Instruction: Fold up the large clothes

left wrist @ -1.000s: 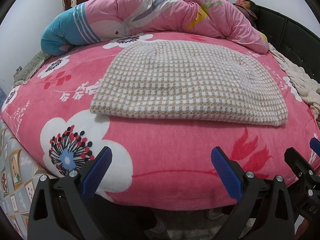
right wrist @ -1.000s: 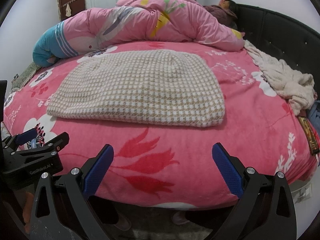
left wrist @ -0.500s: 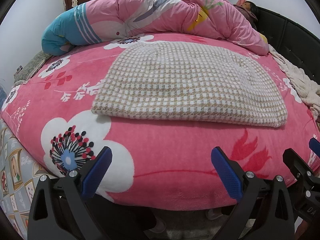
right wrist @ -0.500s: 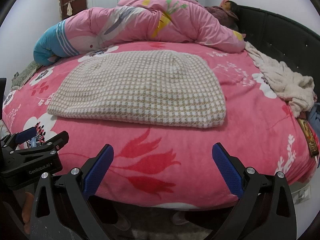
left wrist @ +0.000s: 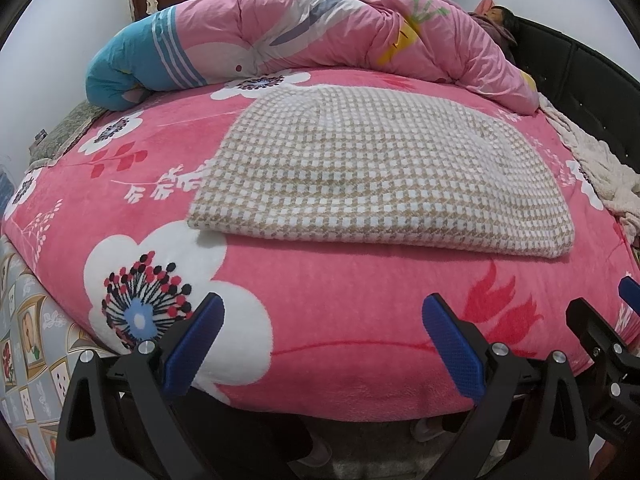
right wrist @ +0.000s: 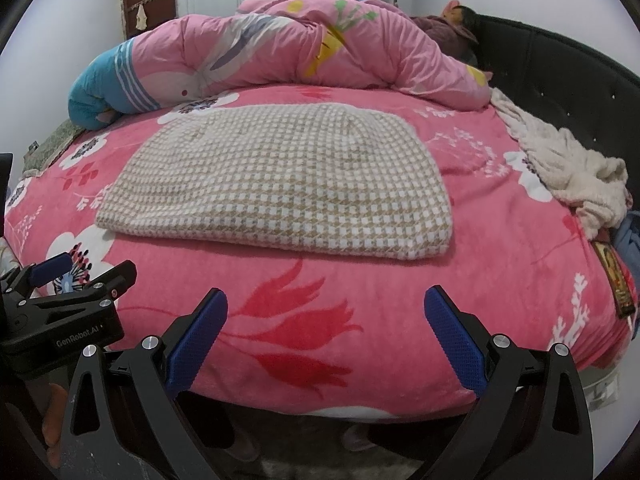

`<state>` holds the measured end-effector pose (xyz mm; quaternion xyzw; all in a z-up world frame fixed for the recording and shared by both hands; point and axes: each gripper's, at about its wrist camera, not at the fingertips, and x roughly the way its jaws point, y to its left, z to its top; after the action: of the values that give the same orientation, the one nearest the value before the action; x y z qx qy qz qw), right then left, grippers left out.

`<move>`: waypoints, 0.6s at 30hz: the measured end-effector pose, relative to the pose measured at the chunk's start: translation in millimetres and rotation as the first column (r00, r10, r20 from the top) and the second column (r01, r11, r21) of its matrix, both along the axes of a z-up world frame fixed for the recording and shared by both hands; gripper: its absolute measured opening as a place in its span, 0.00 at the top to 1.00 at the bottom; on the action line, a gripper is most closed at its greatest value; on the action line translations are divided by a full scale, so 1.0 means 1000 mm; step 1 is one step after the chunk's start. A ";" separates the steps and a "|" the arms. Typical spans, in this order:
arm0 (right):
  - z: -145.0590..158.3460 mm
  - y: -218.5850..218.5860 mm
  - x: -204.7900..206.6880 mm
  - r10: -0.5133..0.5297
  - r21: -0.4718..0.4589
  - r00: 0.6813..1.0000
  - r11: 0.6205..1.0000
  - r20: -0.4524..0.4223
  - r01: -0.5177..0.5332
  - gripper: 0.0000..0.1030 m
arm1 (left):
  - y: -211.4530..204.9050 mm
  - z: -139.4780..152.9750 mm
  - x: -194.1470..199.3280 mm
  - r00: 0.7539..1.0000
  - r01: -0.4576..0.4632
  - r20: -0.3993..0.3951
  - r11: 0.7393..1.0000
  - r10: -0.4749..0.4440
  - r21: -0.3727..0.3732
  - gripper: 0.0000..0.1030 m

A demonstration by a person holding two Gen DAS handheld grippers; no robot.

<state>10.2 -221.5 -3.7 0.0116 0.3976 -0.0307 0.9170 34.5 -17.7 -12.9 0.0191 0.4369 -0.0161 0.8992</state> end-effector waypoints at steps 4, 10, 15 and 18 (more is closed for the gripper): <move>0.000 0.000 0.000 0.001 -0.003 1.000 1.000 0.000 -0.001 0.08 | 0.000 0.000 -0.001 1.000 -0.003 0.002 1.000 0.003 -0.001 0.05; 0.001 0.000 -0.001 0.001 -0.006 1.000 1.000 0.000 -0.001 0.08 | 0.001 0.000 -0.001 1.000 -0.002 0.001 1.000 0.002 -0.002 0.05; 0.000 -0.001 -0.001 0.001 -0.005 1.000 1.000 -0.001 -0.001 0.08 | 0.001 0.000 -0.001 1.000 -0.002 0.001 1.000 0.002 -0.001 0.05; 0.000 -0.001 -0.001 0.000 -0.006 1.000 1.000 -0.001 0.000 0.08 | 0.001 0.000 -0.001 1.000 -0.002 0.001 1.000 0.002 -0.001 0.05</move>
<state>9.1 -222.7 -3.8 0.0090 0.3979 -0.0318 0.9168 33.6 -17.2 -13.4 0.0182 0.4366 -0.0154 0.8993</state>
